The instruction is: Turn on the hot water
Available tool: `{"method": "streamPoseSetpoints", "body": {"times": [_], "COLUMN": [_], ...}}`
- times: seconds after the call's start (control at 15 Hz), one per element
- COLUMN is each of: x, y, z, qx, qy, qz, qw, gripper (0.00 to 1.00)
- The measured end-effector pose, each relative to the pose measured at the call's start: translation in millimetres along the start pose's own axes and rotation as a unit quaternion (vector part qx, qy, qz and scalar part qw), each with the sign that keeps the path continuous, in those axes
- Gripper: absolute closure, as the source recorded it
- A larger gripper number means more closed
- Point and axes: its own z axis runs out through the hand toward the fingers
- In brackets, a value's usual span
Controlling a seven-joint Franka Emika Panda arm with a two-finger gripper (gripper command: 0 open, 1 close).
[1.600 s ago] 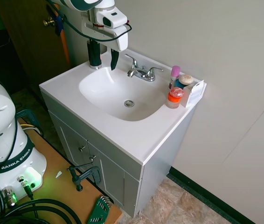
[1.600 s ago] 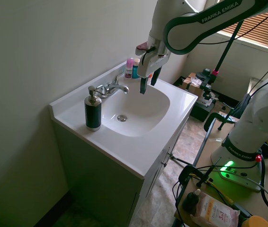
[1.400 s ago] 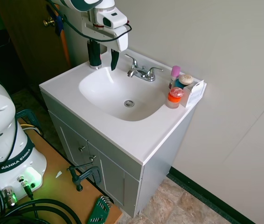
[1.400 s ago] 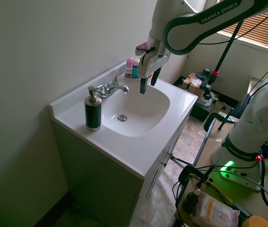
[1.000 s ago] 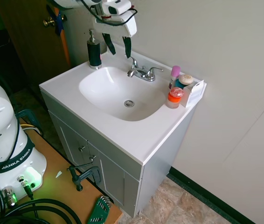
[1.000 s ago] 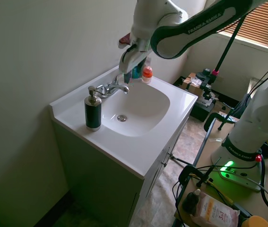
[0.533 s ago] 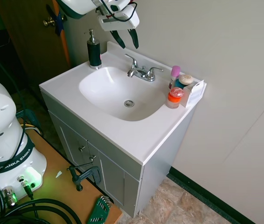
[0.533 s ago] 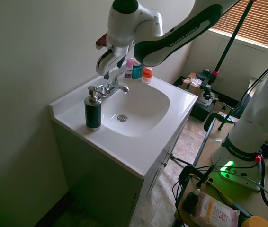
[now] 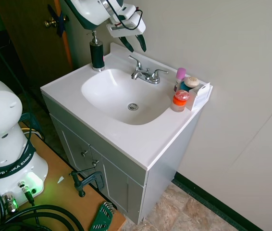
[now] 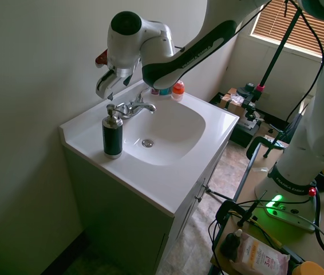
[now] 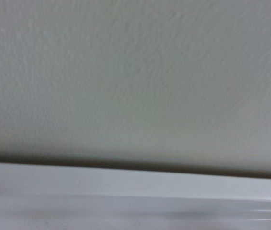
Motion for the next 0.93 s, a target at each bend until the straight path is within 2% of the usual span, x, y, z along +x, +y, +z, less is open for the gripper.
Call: {"method": "streamPoseSetpoints", "body": {"times": [0.33,0.53,0.67,0.8,0.93], "x": [-7,-11,-19,-30,-47], "y": [13,42,74,110,144], "z": [17,18,17,15,7], "qx": [-0.006,-0.009,-0.015,-0.021,-0.019], "qy": [-0.011,-0.02,-0.033,-0.056,-0.108], "qz": [0.006,0.014,0.022,0.036,0.045], "qw": [0.9999,0.9997,0.9991,0.9976,0.9929], "gripper": [0.0,0.0,0.0,0.0,0.0]}}
